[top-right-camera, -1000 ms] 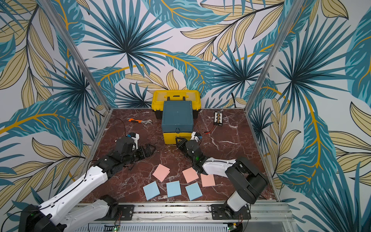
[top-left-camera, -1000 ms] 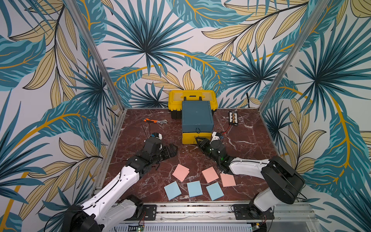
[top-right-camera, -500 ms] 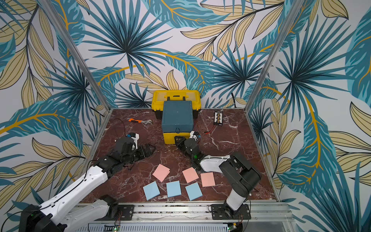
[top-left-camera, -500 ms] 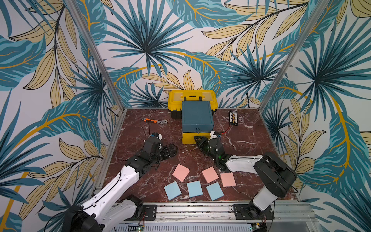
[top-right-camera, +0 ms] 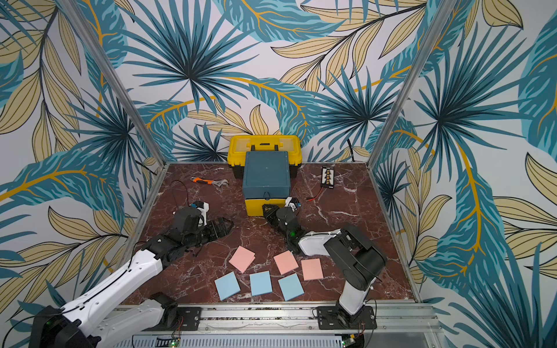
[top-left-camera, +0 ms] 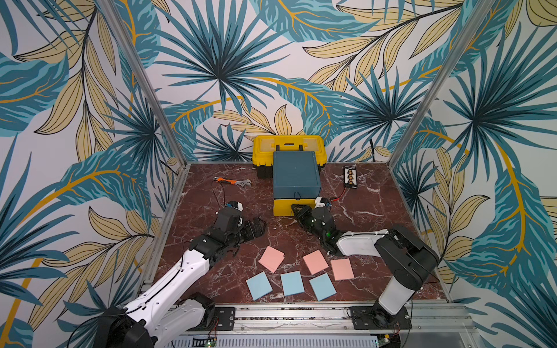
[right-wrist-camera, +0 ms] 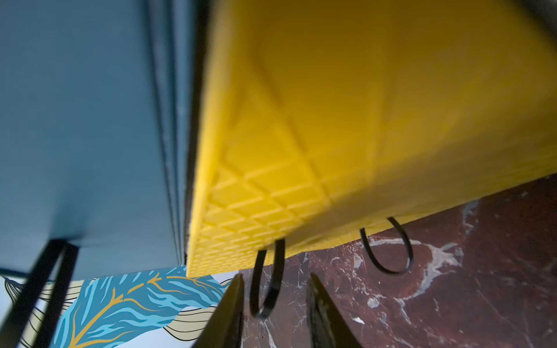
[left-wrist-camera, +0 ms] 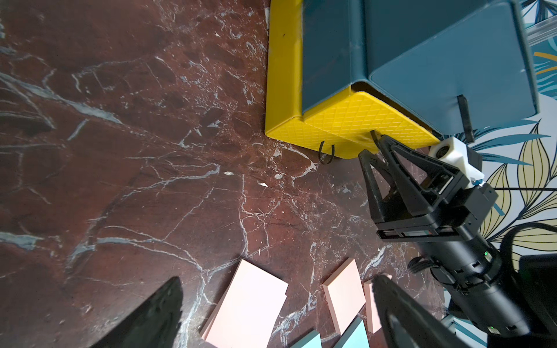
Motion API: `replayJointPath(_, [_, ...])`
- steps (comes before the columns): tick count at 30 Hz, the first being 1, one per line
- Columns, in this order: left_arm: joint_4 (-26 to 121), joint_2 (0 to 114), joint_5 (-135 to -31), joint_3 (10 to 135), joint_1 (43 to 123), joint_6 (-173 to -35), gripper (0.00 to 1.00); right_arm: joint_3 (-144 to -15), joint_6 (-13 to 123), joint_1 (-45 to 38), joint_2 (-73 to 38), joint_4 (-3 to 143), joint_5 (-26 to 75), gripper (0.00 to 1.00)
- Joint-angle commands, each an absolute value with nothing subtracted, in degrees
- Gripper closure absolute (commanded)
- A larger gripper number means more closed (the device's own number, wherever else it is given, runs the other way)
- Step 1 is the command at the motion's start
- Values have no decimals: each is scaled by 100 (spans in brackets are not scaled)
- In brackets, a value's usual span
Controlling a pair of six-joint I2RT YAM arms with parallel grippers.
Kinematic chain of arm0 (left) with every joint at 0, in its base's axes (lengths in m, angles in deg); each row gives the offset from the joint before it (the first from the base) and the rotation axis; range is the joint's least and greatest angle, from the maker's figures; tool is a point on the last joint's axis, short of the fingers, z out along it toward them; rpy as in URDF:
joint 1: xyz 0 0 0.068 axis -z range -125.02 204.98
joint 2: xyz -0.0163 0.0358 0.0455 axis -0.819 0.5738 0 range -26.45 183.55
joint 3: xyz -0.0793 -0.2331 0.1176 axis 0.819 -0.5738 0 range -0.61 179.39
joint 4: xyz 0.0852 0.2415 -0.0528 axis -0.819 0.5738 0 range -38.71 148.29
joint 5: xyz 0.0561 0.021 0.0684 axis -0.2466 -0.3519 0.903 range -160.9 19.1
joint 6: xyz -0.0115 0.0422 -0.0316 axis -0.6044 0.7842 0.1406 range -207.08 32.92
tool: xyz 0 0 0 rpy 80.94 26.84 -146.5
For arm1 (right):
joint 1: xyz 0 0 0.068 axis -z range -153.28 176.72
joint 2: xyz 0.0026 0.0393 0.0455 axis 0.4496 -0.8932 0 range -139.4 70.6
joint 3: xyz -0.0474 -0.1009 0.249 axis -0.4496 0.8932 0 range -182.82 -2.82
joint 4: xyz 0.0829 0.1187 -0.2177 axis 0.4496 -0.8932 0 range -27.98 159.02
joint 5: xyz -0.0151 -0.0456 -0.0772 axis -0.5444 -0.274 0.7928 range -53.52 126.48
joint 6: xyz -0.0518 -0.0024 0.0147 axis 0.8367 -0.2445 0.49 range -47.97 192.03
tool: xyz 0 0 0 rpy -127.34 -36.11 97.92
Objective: Please put the sticky notes in the drawer by color
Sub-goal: Open the drawer in the storage box.
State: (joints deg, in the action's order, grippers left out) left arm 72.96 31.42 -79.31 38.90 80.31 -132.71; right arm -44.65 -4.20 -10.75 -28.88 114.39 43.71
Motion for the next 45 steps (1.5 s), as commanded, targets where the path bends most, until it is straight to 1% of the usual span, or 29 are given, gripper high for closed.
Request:
replayJointPath(1, [7159, 3109, -7969, 3781, 7969, -13279, 0, -4553, -442, -1045, -2948, 11630, 4394, 64])
replayJointPath(12, [7106, 3071, -7952, 3648, 7968, -13322, 0, -4593, -566, -1012, -3074, 11766, 4412, 64])
replayJointPath(16, [7111, 3051, -7940, 3641, 7942, -13314, 0, -4641, -602, -1000, -3204, 11955, 4394, 69])
replayJointPath(25, [7142, 2913, -7965, 3621, 7930, -13314, 0, -4879, -575, -993, -3265, 11811, 4304, 70])
replayJointPath(32, [7229, 2791, -7883, 3604, 7913, -13314, 0, -4861, -518, -984, -3268, 11877, 4304, 78])
replayJointPath(33, [7229, 2786, -7892, 3604, 7911, -13321, 0, -4857, -521, -976, -3267, 11885, 4298, 79])
replayJointPath(35, [7237, 2770, -7888, 3595, 7907, -13330, 0, -4865, -512, -982, -3275, 11908, 4256, 86])
replayJointPath(39, [7238, 2766, -7893, 3587, 7904, -13349, 0, -4870, -521, -980, -3252, 11938, 4185, 91])
replayJointPath(45, [7236, 2735, -7908, 3578, 7905, -13375, 0, -4848, -366, -1002, -3147, 11899, 4005, 91])
